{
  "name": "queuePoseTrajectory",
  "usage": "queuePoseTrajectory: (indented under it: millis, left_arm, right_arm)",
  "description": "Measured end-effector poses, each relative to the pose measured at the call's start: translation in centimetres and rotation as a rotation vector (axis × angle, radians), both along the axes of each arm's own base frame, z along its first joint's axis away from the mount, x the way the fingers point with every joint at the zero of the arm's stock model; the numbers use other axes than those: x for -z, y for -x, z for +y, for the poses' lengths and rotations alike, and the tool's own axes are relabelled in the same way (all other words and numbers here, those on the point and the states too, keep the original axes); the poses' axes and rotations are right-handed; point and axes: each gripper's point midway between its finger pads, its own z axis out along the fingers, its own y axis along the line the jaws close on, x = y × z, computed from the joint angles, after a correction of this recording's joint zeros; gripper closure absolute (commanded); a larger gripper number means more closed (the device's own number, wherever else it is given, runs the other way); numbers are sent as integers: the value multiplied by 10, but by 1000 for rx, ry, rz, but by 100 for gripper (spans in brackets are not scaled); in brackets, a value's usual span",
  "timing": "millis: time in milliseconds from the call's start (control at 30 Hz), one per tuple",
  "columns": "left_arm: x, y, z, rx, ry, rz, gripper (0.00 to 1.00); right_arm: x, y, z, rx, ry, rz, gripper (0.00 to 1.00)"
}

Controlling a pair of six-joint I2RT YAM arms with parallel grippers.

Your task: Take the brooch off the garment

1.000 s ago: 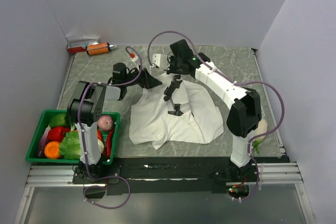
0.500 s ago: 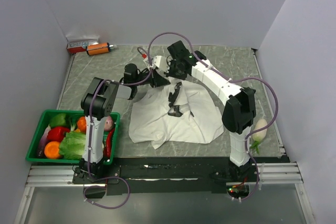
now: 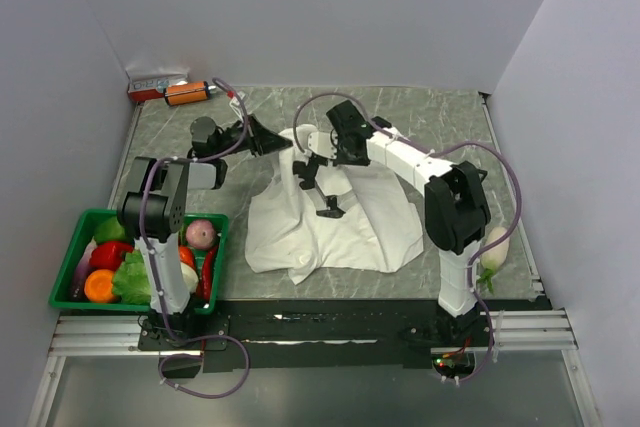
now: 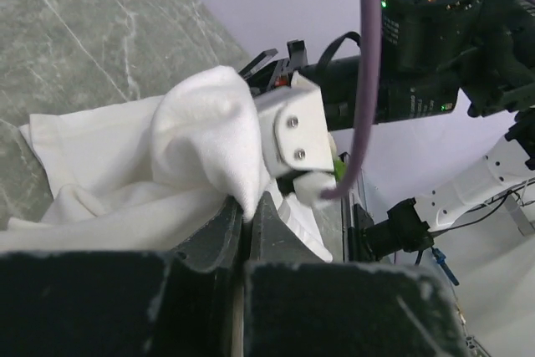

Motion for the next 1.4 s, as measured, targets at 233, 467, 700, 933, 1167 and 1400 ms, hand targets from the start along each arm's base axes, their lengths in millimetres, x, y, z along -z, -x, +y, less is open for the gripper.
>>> queuePoseTrajectory:
  millis: [233,467,700,933,1167,1400]
  left_arm:
    - [15,-4,6,-27,-53,56,56]
    - [3,-11,10,-65,-149,30,46]
    - [-53,-19,16,-101,-228,-165,43]
    - [-40,-24,19,-105,-275,-156,42]
    - [-5,-26,17,-86,-300,-61,41]
    - [31,4,-7,-5,-326,12,41]
  right_arm:
    - [-46,-17,4,119,-202,-3,100]
    - [-105,1,36,154,-561,95,100]
    - [-178,47,85,-7,-856,184,100]
    - [-270,61,101,-47,-1210,129,100]
    - [-110,39,100,427,-1278,628,100]
    - [-29,88,108,628,-1156,936,100]
